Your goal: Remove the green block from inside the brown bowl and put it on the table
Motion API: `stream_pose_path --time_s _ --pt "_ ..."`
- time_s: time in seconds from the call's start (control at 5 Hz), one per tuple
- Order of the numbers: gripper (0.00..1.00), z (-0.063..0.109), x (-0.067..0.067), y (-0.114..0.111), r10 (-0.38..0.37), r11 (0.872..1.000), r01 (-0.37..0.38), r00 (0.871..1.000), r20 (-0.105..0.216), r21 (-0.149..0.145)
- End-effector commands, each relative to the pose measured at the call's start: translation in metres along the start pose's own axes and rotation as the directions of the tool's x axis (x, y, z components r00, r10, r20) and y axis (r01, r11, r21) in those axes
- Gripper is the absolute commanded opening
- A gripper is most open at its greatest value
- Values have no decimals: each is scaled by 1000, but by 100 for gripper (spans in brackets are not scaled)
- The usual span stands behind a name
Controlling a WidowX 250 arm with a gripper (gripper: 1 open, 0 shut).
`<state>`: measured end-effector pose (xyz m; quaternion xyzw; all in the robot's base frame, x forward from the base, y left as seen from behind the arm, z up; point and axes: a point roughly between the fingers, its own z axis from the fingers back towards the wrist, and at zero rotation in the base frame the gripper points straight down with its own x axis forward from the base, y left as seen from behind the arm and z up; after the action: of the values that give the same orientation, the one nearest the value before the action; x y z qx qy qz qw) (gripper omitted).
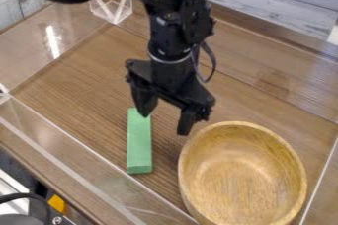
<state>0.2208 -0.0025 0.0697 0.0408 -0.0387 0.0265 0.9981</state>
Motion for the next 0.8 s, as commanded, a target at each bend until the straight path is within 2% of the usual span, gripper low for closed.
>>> stream_pose_path --time_s 0.0,0.2,0.6 --pt "100 1 2 8 1 1000 -1 999 44 -5" --pt "100 -5 -5 13 1 1000 0 999 47 -7" --pt "100 4 -7 1 16 1000 -15 998 56 -18"
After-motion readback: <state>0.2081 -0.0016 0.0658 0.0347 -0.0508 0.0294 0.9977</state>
